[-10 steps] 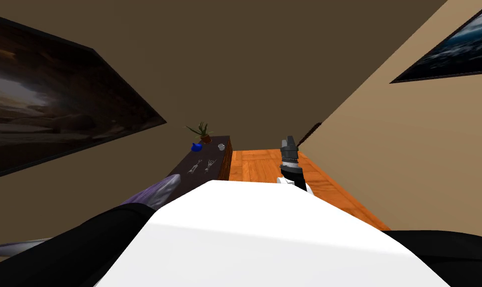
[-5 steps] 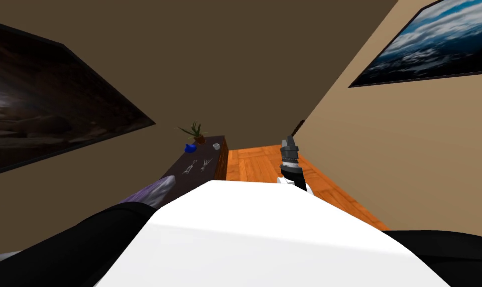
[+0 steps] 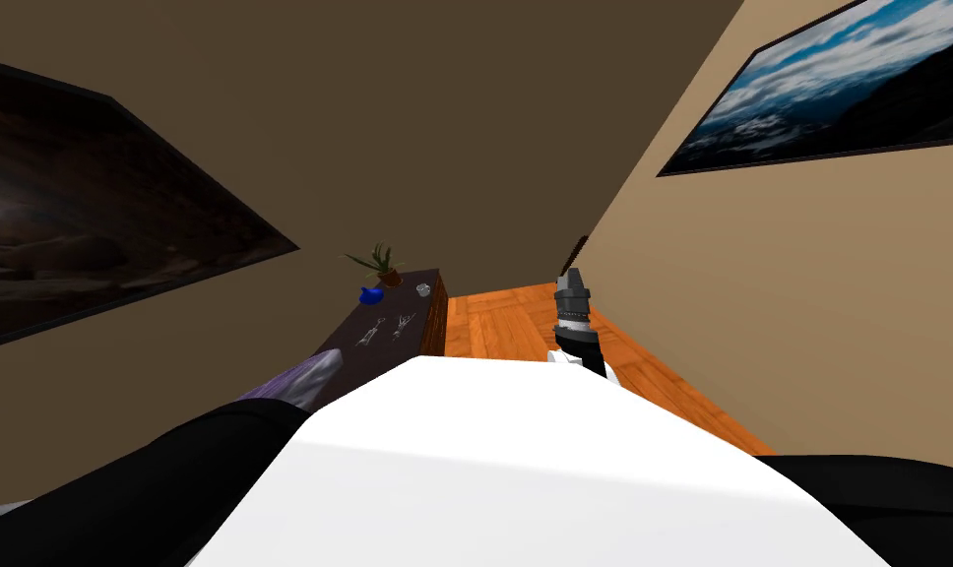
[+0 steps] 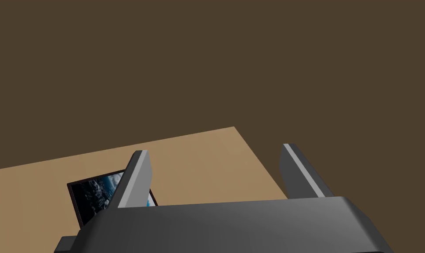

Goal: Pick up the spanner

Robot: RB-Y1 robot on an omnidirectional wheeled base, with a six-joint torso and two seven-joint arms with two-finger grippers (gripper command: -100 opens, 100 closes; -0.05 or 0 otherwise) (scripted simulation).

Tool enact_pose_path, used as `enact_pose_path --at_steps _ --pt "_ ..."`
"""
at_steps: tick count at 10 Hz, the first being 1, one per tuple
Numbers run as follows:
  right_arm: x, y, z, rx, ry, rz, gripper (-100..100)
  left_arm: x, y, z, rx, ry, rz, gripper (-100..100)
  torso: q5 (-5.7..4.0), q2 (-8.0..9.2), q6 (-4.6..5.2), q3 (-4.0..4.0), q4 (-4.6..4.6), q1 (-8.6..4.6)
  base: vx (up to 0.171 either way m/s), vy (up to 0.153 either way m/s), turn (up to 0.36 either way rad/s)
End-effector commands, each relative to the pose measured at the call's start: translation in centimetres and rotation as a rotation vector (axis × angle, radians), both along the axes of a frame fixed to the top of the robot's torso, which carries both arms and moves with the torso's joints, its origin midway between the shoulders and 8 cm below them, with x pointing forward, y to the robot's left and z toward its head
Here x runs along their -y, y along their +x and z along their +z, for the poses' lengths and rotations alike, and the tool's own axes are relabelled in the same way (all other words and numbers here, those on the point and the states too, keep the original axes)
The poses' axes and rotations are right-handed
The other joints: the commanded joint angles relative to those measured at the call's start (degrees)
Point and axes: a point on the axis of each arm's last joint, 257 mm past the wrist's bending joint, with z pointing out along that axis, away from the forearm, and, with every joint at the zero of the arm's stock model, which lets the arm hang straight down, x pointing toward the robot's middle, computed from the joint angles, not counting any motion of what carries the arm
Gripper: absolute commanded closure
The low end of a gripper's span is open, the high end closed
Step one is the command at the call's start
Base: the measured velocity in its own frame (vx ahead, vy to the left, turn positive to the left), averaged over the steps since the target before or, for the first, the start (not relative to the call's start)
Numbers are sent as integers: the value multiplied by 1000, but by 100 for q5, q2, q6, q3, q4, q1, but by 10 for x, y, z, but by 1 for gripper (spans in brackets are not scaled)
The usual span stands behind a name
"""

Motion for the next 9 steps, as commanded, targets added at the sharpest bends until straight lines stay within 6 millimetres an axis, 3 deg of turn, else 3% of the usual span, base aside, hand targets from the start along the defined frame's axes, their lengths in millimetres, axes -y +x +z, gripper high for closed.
enact_pose_path --at_steps 1,3,4,5,9 --pt "0 0 0 0 0 0 0 0 0 0 0 0 0 100 0 0 0 0 0 0 0 0 0" --pt "0 0 0 0 0 0 0 0 0 0 0 0 0 100 2 -1 0 -1 0 8 0 0 0" --pt "0 0 0 0 0 0 0 0 0 0 0 0 0 0 2 -1 0 -1 0 8 0 0 0" --pt "0 0 0 0 0 0 0 3 -3 3 0 -2 -28 100 2 -1 0 -1 0 8 78 63 285" --pt "0 0 0 0 0 0 0 9 -10 13 -2 -4 -108 100 8 -56 1 -32 -11 35 144 77 223"
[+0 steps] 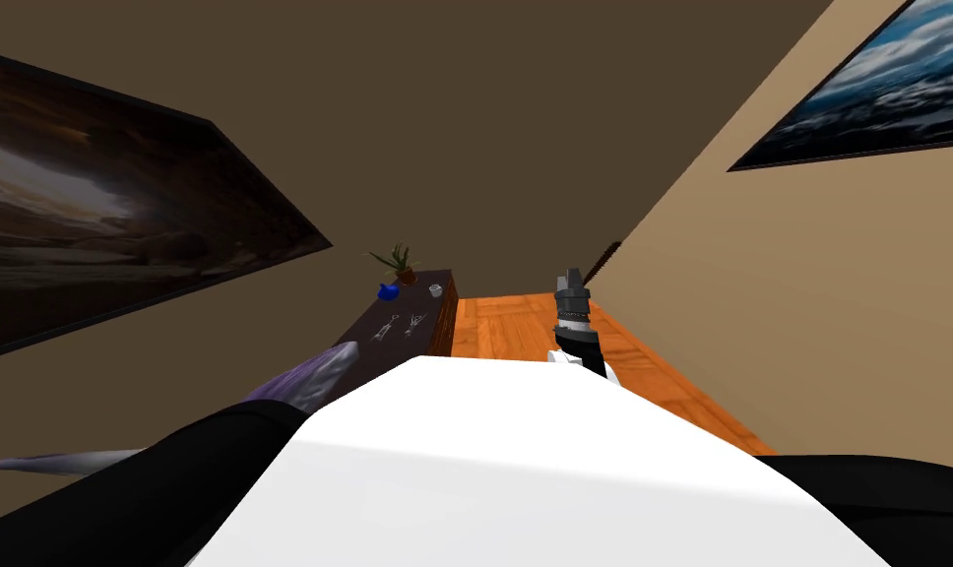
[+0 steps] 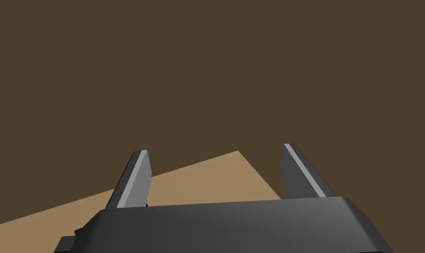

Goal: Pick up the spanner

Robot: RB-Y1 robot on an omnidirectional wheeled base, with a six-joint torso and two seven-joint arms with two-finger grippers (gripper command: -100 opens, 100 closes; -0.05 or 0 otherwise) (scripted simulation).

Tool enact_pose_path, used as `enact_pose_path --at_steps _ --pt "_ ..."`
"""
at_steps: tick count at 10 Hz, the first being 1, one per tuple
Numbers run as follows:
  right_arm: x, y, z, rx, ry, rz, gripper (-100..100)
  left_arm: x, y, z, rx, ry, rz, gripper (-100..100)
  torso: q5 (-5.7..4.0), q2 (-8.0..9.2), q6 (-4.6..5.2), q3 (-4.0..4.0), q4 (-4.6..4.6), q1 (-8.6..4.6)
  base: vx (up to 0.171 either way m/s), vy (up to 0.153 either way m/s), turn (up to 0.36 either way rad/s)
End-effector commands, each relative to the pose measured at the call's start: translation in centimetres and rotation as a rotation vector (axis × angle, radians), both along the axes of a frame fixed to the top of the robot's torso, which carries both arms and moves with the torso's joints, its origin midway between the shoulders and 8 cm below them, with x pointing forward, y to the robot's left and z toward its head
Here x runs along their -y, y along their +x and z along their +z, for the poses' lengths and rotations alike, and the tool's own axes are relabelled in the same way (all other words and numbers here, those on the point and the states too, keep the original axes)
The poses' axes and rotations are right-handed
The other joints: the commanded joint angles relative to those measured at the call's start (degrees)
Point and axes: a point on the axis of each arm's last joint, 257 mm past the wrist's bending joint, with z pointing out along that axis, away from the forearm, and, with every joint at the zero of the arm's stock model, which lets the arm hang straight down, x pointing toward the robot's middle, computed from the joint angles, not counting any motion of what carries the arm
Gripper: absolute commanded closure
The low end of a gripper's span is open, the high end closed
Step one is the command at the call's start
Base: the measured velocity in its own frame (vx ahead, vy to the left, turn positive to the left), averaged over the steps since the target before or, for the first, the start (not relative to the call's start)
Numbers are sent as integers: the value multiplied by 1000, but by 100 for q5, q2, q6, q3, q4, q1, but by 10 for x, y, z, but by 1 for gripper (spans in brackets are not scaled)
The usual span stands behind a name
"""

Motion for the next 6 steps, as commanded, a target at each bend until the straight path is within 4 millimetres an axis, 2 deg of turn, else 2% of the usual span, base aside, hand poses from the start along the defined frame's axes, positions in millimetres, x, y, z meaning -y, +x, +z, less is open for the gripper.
enact_pose_path --at_steps 1,4,5,6 --pt "0 0 0 0 0 0 0 2 -2 5 -2 1 -37 100 0 0 0 0 0 0 123 40 229" --pt "0 0 0 0 0 0 0 3 -7 14 -5 7 -99 100 -1 9 3 4 1 4 117 53 193" --pt "0 0 0 0 0 0 0 3 -7 12 -5 4 -82 100 0 7 4 4 1 8 54 24 36" --pt "0 0 0 0 0 0 0 3 -8 12 -5 5 -87 0 -1 26 11 14 5 0 10 4 -10"
